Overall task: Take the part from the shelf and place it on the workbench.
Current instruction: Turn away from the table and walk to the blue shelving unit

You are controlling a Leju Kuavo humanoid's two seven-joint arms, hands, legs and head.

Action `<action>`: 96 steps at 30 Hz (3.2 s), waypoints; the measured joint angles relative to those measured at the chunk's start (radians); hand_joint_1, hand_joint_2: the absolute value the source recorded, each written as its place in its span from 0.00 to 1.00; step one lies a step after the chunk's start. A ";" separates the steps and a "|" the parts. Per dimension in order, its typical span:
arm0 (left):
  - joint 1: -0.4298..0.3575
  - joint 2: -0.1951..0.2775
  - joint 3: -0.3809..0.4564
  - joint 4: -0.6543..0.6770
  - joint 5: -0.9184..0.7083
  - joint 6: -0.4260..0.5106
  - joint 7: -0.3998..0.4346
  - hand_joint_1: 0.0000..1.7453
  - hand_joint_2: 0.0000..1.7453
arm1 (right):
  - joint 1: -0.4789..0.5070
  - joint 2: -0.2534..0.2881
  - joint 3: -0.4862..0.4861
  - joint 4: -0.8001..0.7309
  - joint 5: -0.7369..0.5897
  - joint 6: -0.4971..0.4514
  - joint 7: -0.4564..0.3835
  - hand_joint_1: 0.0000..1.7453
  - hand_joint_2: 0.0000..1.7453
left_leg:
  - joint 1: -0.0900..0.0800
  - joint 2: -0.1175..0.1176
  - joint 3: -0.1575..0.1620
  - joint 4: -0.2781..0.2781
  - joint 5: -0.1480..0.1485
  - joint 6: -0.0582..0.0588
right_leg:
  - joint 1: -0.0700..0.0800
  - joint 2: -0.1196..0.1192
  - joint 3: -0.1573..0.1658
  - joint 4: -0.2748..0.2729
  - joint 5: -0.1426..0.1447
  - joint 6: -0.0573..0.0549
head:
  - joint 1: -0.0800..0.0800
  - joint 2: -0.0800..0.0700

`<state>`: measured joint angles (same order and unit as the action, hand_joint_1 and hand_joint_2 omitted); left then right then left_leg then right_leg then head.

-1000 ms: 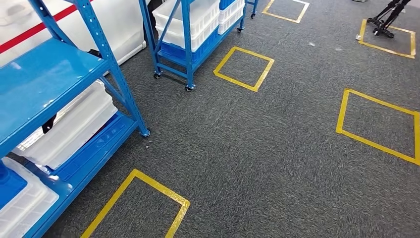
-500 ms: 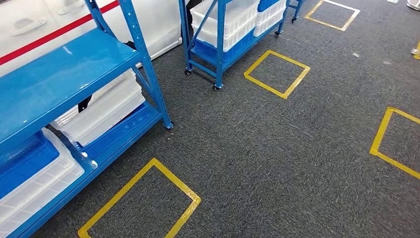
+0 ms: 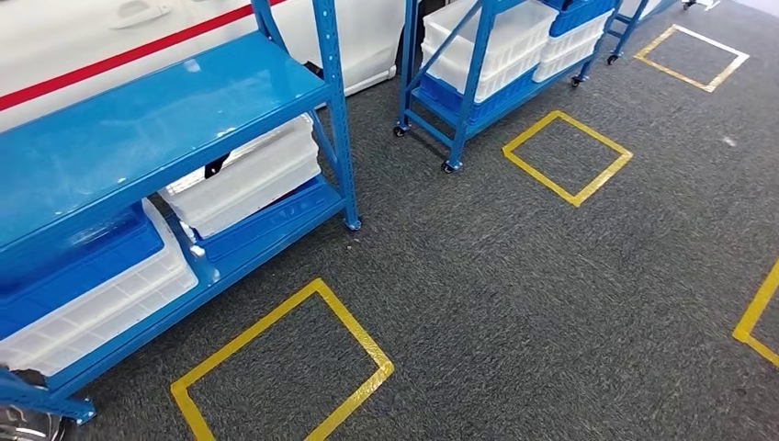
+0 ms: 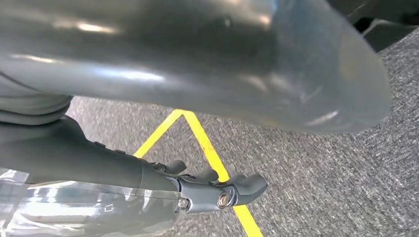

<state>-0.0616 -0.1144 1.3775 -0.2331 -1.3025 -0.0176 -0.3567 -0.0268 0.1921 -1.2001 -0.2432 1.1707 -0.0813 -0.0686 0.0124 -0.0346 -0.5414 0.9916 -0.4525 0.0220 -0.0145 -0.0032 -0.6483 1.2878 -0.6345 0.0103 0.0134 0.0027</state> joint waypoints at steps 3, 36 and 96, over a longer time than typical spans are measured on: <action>0.000 0.000 -0.001 0.000 -0.003 0.000 0.000 0.00 0.00 | 0.001 -0.002 0.000 0.000 0.003 0.001 0.000 0.00 0.00 | 0.004 -0.041 -0.003 0.011 -0.002 -0.010 | -0.012 0.036 0.074 -0.162 0.100 0.007 | 0.001 0.000; -0.018 0.003 -0.024 0.000 -0.017 0.002 -0.018 0.00 0.00 | -0.015 -0.034 -0.003 0.005 0.018 0.016 0.003 0.00 0.00 | -0.001 -0.064 -0.008 0.021 -0.007 -0.022 | -0.009 0.059 0.100 -0.251 0.139 -0.003 | -0.004 0.000; -0.012 -0.033 -0.024 0.000 -0.005 0.003 -0.036 0.00 0.00 | -0.005 -0.037 -0.035 0.014 0.020 0.020 0.016 0.00 0.00 | -0.014 0.024 0.039 0.018 -0.051 0.000 | 0.002 0.004 0.043 -0.206 0.168 -0.005 | -0.001 0.000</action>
<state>-0.0734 -0.1472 1.3539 -0.2335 -1.3077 -0.0149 -0.3925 -0.0321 0.1550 -1.2349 -0.2294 1.1907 -0.0617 -0.0521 -0.0013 -0.0102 -0.5021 1.0093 -0.5038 0.0218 -0.0122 0.0006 -0.6056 1.0818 -0.4660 0.0055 0.0119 0.0028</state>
